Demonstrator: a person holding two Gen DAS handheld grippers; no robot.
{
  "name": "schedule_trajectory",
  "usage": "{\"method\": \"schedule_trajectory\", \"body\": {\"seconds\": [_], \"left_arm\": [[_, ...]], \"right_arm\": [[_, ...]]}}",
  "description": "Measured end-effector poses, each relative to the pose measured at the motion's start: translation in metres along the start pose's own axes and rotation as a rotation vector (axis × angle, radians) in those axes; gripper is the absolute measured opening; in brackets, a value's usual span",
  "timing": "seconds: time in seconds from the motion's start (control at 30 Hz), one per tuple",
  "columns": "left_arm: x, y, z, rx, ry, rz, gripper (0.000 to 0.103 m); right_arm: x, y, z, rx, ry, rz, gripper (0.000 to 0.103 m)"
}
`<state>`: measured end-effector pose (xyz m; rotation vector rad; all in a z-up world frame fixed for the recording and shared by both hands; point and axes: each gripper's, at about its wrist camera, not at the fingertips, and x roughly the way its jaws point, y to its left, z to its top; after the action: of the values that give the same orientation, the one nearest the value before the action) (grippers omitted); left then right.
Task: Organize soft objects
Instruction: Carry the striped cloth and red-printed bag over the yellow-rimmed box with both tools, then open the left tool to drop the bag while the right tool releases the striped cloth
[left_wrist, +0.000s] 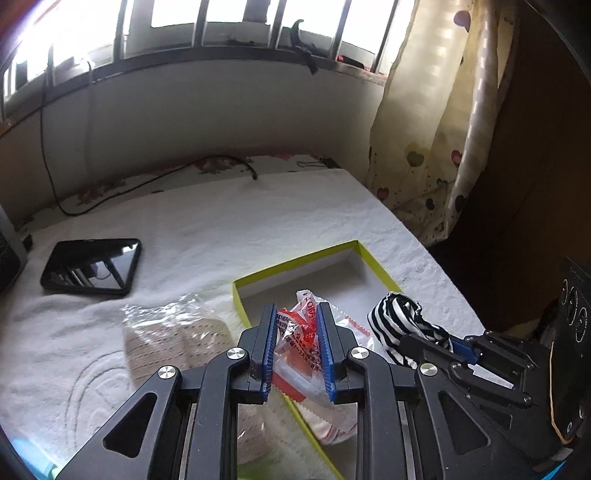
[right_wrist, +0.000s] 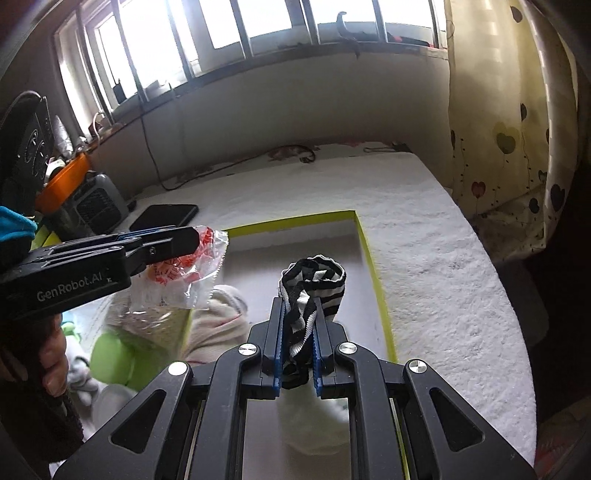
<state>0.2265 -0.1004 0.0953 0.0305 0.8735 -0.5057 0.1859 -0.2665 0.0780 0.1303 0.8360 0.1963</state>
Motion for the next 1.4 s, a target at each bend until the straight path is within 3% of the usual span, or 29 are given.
{"method": "schedule_trajectory", "body": {"seconds": [0.67,0.87,0.93,1.0,1.23,1.3,1.4], "left_arm": [[0.046,-0.009,0.012,0.003,0.050,0.012,0.021],[0.051,-0.009,0.011,-0.005,0.068,0.002,0.027],[0.051,-0.009,0.011,-0.002,0.070,0.005,0.032],[0.051,-0.010,0.010,0.004,0.076,-0.004,0.033],[0.051,-0.012,0.009,0.001,0.077,-0.021,0.044],[0.047,-0.013,0.008,0.003,0.072,-0.024,0.050],[0.041,-0.013,0.008,0.011,0.061,-0.016,0.050]], "right_arm": [[0.021,-0.004,0.000,-0.023,0.024,-0.054,0.014],[0.022,-0.003,-0.001,-0.020,0.029,-0.065,0.019],[0.022,-0.004,-0.001,-0.017,0.028,-0.067,0.026],[0.021,-0.005,-0.001,-0.011,0.026,-0.070,0.042],[0.017,-0.003,-0.004,-0.005,0.026,-0.072,0.043],[0.016,-0.002,-0.004,-0.005,0.025,-0.076,0.049],[0.011,-0.001,-0.004,-0.004,0.015,-0.071,0.058]]}}
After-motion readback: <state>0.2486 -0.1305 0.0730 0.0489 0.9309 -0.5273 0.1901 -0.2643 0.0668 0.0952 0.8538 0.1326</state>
